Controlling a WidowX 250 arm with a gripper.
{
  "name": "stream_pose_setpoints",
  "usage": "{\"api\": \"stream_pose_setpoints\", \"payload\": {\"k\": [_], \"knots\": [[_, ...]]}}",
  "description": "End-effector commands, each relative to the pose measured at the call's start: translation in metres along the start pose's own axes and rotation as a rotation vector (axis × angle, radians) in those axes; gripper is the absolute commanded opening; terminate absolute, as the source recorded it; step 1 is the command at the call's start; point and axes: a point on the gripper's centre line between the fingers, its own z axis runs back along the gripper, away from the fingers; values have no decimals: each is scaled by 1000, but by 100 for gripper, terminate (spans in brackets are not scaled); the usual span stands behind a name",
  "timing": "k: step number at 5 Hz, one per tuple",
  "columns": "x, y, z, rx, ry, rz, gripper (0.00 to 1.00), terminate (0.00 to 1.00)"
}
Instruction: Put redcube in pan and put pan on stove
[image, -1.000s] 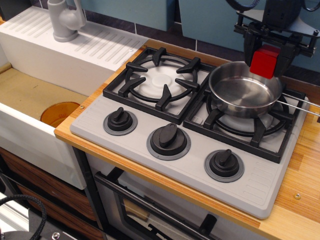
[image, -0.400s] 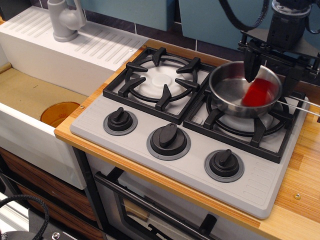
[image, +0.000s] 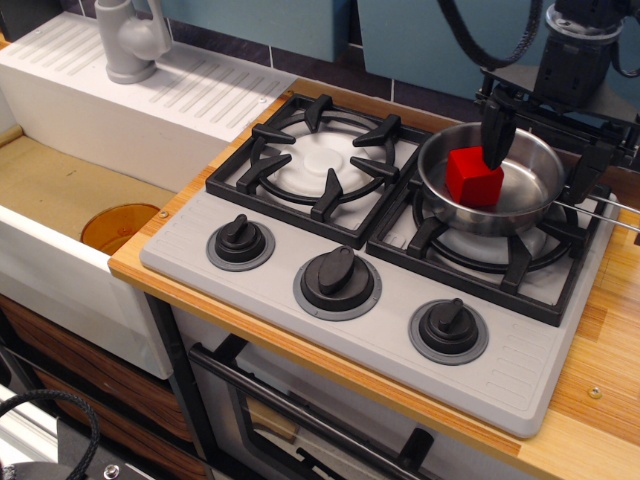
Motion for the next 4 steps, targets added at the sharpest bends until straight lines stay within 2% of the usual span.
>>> {"api": "stream_pose_setpoints", "payload": {"k": [1,2,4], "knots": [[5,11,58,30,-85,-18,100,0],[9,35,68,65,-91,-51,100,0],[9,66,60,76,-120,-81,100,0]]}}
